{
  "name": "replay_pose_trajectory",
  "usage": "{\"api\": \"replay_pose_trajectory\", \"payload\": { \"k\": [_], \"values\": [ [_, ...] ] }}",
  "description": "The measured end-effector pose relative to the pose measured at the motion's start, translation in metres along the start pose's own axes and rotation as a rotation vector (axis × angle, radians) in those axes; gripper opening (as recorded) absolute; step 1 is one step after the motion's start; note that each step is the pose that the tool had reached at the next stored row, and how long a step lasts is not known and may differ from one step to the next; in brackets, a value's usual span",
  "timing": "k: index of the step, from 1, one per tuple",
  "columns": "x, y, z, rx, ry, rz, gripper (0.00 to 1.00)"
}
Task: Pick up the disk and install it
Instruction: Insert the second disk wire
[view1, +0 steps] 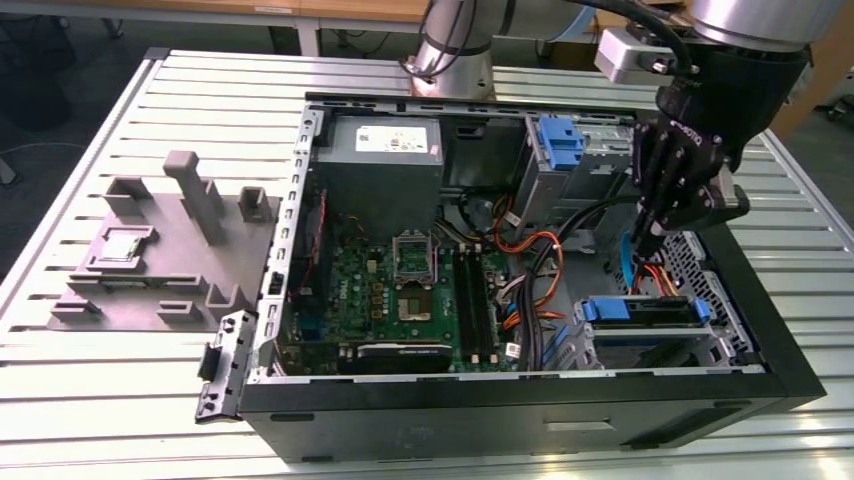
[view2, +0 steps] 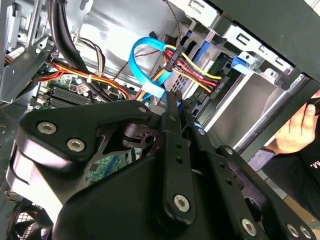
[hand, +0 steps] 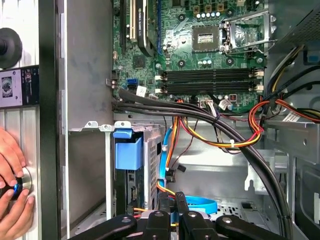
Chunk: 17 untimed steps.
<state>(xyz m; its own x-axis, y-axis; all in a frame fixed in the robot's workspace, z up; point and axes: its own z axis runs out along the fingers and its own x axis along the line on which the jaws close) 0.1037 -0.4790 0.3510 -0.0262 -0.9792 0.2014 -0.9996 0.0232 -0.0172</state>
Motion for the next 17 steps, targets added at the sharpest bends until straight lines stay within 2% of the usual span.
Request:
{"api": "replay_pose_trajectory", "payload": {
  "k": [2, 14, 17],
  "values": [
    [0.0007, 0.0004, 0.0003, 0.0031, -0.0033, -0.001, 0.16],
    [0.0146, 0.0003, 0.0073, 0.0181, -0.0379, 0.0, 0.16],
    [0.0178, 0.0014, 0.0082, 0.0246, -0.0399, 0.001, 0.16]
  ]
}}
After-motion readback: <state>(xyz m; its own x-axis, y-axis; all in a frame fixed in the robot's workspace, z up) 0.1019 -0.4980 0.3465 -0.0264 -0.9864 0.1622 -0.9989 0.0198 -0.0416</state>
